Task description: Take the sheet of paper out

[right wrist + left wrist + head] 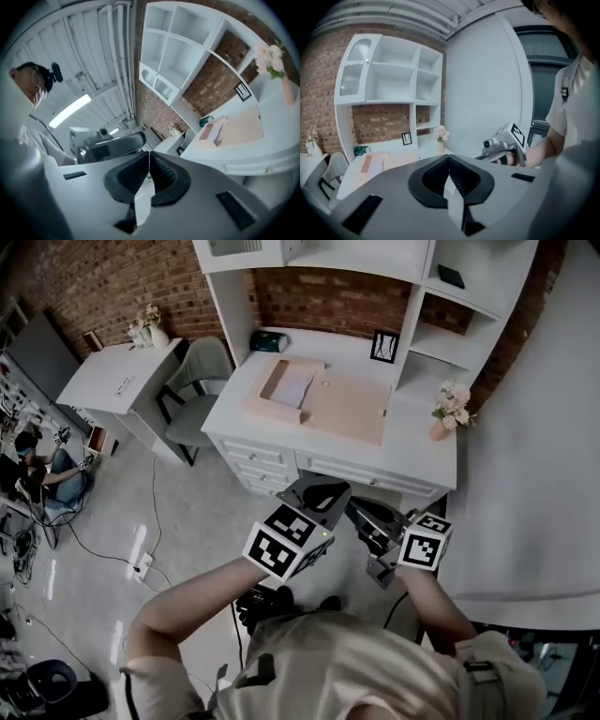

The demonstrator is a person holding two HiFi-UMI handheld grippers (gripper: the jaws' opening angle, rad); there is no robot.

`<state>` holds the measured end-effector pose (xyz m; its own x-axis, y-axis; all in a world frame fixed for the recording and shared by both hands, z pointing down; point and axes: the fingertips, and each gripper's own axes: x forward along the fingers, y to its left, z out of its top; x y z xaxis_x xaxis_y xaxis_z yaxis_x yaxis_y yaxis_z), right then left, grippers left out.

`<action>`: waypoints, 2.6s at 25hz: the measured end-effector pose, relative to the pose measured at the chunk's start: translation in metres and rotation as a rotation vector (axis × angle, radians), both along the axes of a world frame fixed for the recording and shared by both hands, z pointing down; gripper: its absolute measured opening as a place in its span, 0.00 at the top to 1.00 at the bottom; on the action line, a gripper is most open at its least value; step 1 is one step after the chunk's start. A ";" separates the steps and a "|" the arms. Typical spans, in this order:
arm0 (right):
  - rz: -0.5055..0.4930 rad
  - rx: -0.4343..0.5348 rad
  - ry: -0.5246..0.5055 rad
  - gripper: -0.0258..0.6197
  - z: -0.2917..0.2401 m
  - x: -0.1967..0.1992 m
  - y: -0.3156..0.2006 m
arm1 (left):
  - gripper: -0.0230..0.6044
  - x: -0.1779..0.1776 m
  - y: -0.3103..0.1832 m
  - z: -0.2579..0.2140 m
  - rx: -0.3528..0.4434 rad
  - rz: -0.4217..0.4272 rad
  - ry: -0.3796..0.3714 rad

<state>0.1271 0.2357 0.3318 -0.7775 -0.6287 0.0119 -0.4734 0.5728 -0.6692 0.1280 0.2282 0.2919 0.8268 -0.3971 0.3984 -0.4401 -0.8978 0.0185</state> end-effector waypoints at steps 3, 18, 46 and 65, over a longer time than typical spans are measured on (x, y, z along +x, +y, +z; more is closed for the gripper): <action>0.034 0.072 0.206 0.91 0.005 0.006 -0.025 | 0.94 0.007 0.015 0.007 0.040 -0.019 -0.037; 0.170 0.039 0.225 0.91 0.056 -0.050 -0.031 | 0.94 -0.097 -0.039 0.067 0.011 -0.310 0.008; 0.129 0.052 0.281 0.91 0.026 -0.166 0.002 | 0.94 -0.236 -0.020 0.079 -0.062 -0.275 0.211; 0.034 0.022 0.043 0.92 0.032 -0.139 -0.022 | 0.93 -0.172 -0.036 0.070 -0.009 -0.231 0.126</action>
<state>-0.0120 0.2137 0.3635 -0.7551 -0.6549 0.0314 -0.5209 0.5702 -0.6352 -0.0440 0.1926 0.3618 0.7580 -0.5777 0.3026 -0.6268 -0.7736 0.0933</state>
